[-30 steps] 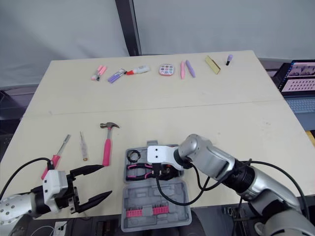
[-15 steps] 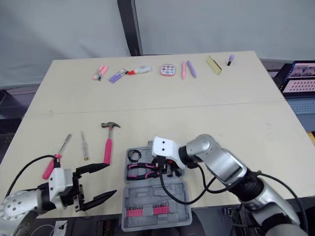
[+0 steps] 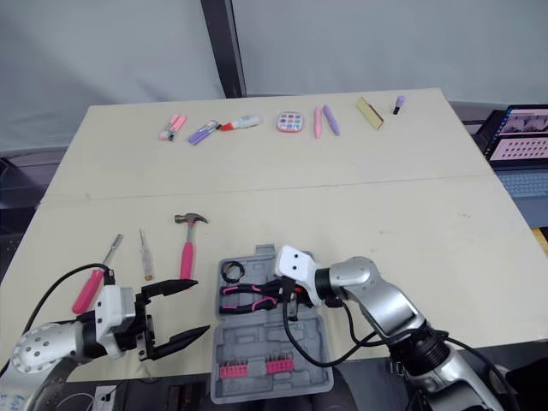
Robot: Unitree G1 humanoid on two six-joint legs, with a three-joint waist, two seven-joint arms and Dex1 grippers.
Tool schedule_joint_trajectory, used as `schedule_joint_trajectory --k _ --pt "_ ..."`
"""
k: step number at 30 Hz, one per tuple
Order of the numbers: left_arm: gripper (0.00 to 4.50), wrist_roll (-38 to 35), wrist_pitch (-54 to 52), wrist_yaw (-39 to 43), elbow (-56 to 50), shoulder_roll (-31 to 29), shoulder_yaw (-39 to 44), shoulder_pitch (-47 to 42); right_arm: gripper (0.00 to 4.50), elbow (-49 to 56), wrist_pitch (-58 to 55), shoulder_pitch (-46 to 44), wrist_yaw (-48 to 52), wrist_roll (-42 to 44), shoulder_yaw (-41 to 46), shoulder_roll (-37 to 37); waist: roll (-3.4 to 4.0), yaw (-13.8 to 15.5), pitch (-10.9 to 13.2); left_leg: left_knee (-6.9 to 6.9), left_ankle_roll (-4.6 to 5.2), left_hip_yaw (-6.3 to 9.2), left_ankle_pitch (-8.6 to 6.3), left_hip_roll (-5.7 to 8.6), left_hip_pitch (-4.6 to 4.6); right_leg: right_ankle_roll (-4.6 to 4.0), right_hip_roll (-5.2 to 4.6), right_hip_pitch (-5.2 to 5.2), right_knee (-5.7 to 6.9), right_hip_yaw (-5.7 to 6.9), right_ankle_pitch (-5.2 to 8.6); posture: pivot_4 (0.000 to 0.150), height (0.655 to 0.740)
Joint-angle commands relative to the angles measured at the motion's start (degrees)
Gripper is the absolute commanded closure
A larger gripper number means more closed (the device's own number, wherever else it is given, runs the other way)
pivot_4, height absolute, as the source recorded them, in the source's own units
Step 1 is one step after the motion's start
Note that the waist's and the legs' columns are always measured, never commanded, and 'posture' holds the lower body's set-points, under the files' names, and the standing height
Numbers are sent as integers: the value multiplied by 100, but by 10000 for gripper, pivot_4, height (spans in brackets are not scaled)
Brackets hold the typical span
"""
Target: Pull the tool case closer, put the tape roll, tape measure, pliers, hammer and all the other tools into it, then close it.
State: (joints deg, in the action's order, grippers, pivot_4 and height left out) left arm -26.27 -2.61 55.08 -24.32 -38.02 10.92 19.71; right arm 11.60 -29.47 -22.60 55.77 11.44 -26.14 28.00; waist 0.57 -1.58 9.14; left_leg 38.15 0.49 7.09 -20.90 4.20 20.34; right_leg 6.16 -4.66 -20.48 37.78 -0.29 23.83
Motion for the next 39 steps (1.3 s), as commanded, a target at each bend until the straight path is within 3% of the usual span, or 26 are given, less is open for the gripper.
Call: schedule_joint_trajectory --k 1,39 --pt "0 42 -3 10 -105 -52 -7 16 44459 0 187 12 102 12 -64 -103 0 -1 0 0 0 0 0 0 0 0 0 0 0 0 0 1500 7400" --pt "0 11 -357 -51 -519 -154 104 132 44459 -1155 909 463 -53 -859 -470 -189 -19 1 -25 -3 0 4 0 -1 -14 0 1 12 2 0 0 1500 7400"
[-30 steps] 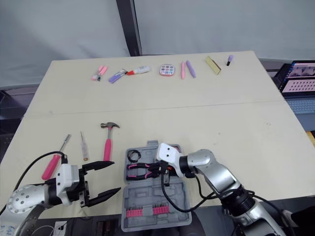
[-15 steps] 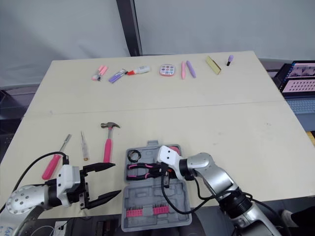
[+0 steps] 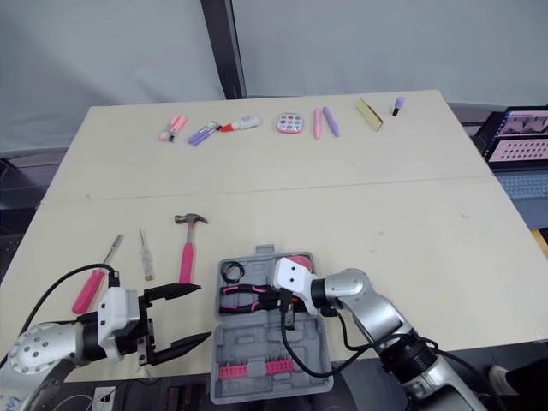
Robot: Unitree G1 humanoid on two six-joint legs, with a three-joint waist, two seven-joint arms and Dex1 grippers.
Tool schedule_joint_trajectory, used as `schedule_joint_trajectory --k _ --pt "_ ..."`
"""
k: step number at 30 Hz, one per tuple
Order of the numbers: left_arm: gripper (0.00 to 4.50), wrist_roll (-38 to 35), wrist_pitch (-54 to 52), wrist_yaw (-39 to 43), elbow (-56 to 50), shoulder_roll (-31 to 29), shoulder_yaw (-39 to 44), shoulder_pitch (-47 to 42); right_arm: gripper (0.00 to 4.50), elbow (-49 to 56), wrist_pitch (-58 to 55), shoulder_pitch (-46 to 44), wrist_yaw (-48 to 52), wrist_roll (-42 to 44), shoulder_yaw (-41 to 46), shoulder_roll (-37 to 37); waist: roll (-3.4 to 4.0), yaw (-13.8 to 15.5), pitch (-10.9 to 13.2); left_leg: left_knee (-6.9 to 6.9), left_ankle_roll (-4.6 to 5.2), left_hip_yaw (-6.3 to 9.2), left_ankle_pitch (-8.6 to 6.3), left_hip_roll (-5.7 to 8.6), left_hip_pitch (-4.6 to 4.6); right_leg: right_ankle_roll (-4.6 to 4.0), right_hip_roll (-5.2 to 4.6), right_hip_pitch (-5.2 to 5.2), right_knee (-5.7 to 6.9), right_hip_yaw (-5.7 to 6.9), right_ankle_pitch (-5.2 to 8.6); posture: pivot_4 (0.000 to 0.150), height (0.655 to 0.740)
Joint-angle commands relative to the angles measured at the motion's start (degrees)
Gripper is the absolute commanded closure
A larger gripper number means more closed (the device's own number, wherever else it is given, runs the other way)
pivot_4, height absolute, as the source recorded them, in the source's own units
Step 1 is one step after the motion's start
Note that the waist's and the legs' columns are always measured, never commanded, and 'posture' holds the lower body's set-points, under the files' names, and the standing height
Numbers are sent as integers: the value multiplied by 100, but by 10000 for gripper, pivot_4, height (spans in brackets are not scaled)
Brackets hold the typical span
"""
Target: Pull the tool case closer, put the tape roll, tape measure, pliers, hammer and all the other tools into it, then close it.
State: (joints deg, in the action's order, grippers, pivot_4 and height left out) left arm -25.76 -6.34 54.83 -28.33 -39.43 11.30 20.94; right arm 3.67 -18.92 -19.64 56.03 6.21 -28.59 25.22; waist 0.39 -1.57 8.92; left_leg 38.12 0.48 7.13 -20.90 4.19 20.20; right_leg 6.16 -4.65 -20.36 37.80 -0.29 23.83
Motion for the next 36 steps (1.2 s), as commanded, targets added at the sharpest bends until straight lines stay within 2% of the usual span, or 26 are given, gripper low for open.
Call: schedule_joint_trajectory --k 1,9,13,16,26,30,36 --pt "0 -37 16 -34 -115 -7 58 -2 44459 -420 -138 150 -115 -431 -261 100 -4 1 -7 0 0 0 0 0 0 0 0 0 0 0 0 1500 7400" --pt "0 11 39 -104 -84 54 -15 -50 44459 -766 -15 86 -204 -929 -474 230 -17 3 -58 -1 -1 4 0 0 -13 -1 0 20 -7 0 0 1500 7400" --pt "0 44 67 -139 -70 101 -52 -43 44459 -881 -23 134 -223 -1035 -505 258 -23 24 -75 0 -1 15 -1 2 -20 -1 0 36 -14 -1 0 1500 7400" --pt "0 54 79 -152 -61 118 -65 -42 44459 -939 25 158 -235 -1077 -505 263 -22 46 -75 -18 -3 18 -3 2 -72 -4 0 90 -41 -1 2 1500 7400" --pt "0 102 146 -177 -37 199 -124 -21 44459 -951 206 275 -289 -1107 -473 290 -25 124 -79 -24 -7 17 -7 1 -98 -7 1 95 -51 -4 4 1500 7400" --pt "0 31 72 -241 -38 289 -122 -33 44459 -752 243 346 -283 -824 -256 193 -24 135 -78 -26 -8 16 -7 0 -98 -8 3 100 -74 -4 4 1500 7400" --pt "0 86 19 -337 67 429 -287 -246 44459 194 -273 347 -189 18 513 64 -11 170 -62 -25 -7 18 -8 1 -88 -8 2 99 -83 -6 4 1500 7400"
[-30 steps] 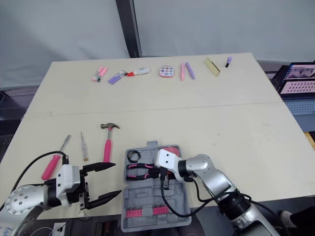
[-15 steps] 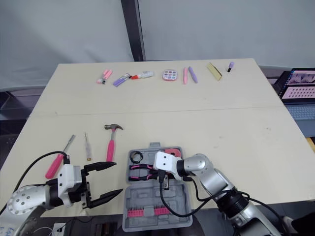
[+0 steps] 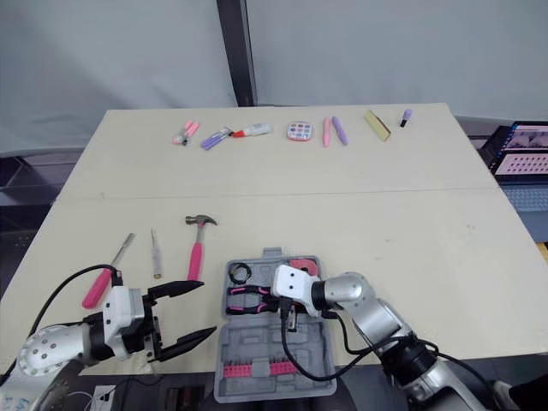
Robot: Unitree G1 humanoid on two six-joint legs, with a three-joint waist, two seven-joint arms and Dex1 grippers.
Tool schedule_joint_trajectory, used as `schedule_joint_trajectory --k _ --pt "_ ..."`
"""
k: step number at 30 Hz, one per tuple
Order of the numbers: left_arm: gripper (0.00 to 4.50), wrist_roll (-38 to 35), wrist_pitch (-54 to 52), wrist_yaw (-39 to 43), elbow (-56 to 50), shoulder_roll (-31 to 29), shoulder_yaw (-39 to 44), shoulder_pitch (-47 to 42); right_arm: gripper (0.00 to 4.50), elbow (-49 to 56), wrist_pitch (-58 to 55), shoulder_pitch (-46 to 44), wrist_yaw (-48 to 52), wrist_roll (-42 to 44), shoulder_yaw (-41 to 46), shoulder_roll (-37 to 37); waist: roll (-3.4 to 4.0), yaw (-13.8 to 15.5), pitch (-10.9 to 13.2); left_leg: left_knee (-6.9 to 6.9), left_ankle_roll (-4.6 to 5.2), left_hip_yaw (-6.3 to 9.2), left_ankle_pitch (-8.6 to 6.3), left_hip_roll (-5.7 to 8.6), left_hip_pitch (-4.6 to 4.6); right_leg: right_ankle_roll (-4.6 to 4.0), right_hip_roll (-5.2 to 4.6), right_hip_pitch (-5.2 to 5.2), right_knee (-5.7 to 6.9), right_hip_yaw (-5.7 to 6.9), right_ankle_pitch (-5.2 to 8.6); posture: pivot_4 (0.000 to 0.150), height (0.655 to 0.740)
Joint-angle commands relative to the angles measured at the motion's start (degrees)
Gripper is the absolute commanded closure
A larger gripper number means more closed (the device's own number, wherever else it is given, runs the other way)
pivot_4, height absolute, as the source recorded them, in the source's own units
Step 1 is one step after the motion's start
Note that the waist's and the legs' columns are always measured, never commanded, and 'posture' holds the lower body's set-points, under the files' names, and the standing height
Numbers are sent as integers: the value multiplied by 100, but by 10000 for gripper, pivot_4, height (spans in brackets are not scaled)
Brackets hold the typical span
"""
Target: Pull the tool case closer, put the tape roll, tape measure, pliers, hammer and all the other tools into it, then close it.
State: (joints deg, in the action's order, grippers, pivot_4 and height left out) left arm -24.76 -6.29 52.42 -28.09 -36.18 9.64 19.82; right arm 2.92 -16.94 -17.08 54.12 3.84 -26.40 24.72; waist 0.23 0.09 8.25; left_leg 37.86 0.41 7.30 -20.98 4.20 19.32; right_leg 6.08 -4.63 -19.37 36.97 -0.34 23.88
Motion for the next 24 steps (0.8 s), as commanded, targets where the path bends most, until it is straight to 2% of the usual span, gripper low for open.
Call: schedule_joint_trajectory --k 1,5,9,14,22,24 --pt "0 67 43 -110 107 115 -193 -231 44459 583 -822 27 2 552 534 105 12 10 14 1 0 -1 0 2 10 0 -2 0 0 -2 0 1500 7400" --pt "0 268 158 -113 278 128 -377 -475 44459 1404 -1549 -57 27 1166 1046 243 24 -24 26 29 0 0 1 -1 83 0 7 -41 2 3 0 1500 7400" --pt "0 308 176 -271 387 258 -434 -673 44459 1952 -1999 86 -135 1514 1529 464 26 -34 28 22 0 -1 2 -6 85 0 10 -49 4 7 0 1500 7400" --pt "0 114 -32 -539 308 413 -250 -549 44459 2663 -2196 876 -270 1822 2377 1008 13 -7 40 25 1 -4 1 -3 88 0 7 -47 1 5 0 1500 7400" --pt "0 -58 -408 -533 82 178 60 -182 44459 2559 -2077 1777 49 1969 3103 1937 9 2 46 26 3 -6 3 -6 87 0 8 -38 -10 4 0 1500 7400" --pt "0 -16 -408 -659 -69 203 216 74 39172 2534 -2113 1996 208 2178 3356 2126 8 0 47 21 3 -6 3 -6 88 0 8 -37 -15 5 0 1500 7400"
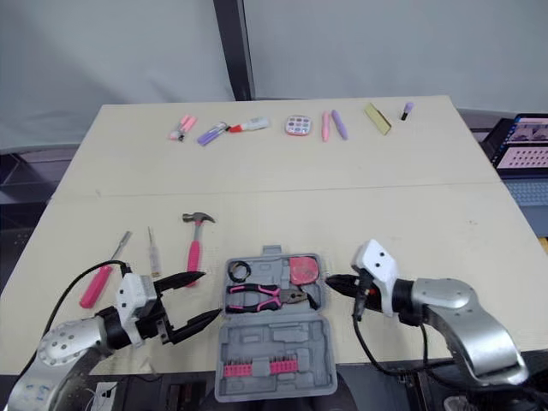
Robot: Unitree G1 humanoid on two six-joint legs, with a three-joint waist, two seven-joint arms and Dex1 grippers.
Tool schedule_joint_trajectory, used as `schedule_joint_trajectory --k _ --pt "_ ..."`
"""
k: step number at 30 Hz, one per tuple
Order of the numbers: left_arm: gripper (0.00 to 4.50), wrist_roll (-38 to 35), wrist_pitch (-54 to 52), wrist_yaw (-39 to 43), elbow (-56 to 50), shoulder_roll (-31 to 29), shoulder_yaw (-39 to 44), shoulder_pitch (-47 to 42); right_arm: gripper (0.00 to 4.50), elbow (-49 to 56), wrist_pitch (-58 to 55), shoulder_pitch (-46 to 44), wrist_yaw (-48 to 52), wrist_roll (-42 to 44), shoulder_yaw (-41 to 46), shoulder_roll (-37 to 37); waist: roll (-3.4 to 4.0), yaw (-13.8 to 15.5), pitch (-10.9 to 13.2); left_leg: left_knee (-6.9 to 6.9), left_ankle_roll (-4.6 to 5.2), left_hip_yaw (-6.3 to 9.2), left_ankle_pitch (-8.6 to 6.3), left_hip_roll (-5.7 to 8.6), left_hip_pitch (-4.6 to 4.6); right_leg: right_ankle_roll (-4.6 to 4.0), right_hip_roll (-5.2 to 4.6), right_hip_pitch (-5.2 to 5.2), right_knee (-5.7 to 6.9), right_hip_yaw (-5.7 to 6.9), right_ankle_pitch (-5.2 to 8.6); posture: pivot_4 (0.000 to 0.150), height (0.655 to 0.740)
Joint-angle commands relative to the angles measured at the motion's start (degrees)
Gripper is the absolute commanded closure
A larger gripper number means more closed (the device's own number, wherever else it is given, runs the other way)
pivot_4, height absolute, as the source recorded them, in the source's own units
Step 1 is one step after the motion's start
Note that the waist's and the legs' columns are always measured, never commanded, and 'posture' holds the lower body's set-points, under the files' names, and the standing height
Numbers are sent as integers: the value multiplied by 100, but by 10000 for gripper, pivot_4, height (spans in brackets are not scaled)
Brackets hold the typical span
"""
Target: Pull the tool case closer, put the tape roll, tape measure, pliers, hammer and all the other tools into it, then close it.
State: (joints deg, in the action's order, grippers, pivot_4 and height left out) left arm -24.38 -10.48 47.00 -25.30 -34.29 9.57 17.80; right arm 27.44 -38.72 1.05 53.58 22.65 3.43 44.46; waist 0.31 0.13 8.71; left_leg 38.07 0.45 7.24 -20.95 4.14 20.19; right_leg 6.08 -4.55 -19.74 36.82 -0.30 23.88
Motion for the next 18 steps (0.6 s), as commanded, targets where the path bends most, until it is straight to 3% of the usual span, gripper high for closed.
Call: schedule_joint_trajectory --k 1,8,18 --pt "0 7 37 -196 -419 31 305 408 36206 70 48 276 332 394 491 224 -2 -6 3 0 1 -1 0 1 0 0 -1 0 -1 -1 0 1500 7400" --pt "0 37 360 -80 -515 145 671 1403 1324 -237 632 801 487 223 603 434 -11 15 13 2 2 -6 0 -6 -2 1 2 16 -29 1 0 1500 7400" --pt "0 207 868 165 -60 80 859 1637 569 -12 979 1579 316 154 860 424 -11 137 19 5 3 -5 0 -4 -1 3 1 21 -36 3 -1 1500 7400"
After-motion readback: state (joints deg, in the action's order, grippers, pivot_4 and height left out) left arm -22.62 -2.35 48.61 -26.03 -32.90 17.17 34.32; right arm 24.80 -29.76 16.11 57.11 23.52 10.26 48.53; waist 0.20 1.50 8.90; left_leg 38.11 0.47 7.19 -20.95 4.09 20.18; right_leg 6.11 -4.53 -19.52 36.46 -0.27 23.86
